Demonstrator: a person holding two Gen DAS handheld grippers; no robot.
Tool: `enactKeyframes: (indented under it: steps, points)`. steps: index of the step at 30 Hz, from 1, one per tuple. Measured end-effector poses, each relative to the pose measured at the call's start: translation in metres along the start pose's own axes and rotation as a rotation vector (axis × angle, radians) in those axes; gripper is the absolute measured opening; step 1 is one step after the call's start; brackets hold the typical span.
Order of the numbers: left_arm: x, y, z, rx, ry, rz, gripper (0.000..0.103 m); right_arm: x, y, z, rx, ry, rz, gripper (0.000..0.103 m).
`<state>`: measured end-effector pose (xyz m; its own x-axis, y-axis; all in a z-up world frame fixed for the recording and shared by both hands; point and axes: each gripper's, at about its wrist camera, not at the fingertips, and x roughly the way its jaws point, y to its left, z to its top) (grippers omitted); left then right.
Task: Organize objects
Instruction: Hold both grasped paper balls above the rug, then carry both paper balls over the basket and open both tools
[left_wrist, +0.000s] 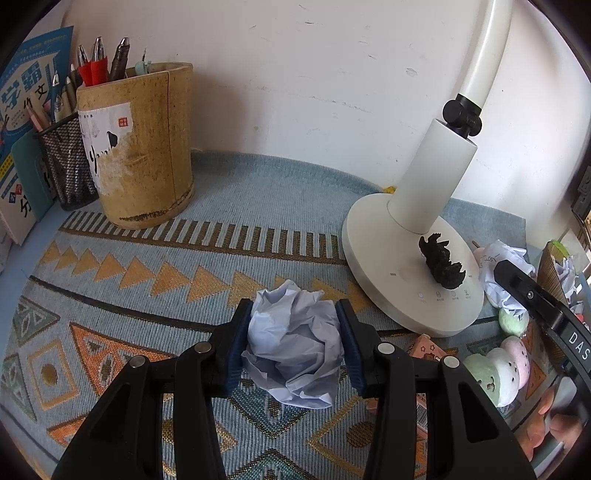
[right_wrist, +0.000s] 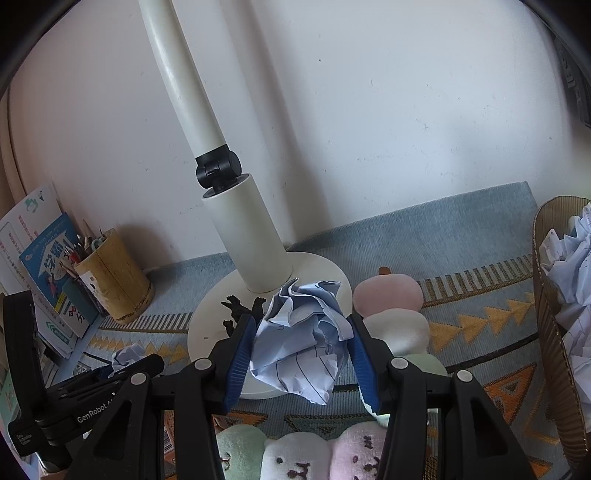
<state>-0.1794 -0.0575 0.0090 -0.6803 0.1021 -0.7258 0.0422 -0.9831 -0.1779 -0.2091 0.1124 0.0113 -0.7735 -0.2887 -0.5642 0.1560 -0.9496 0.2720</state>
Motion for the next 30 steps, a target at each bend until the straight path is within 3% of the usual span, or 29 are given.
enactKeyframes:
  steps: [14,20,24,27,30]
  points:
    - [-0.001,-0.010,0.001,0.047,-0.033,0.098,0.042,-0.003,0.021,-0.003,-0.110,-0.025,-0.071,0.049]
    - [-0.015,-0.017,-0.001,0.048,-0.119,0.172,0.042,-0.013,0.034,-0.006,-0.174,-0.081,-0.091,0.049]
    - [-0.042,-0.014,-0.007,0.003,-0.243,0.287,0.042,-0.018,0.045,-0.009,-0.235,-0.095,-0.061,0.049]
    - [-0.049,-0.031,-0.013,0.082,-0.288,0.291,0.042,-0.029,0.047,-0.019,-0.274,-0.049,-0.015,0.049]
    - [-0.066,-0.049,-0.016,0.131,-0.248,0.243,0.042,-0.063,0.025,-0.015,-0.219,-0.076,0.023,0.049]
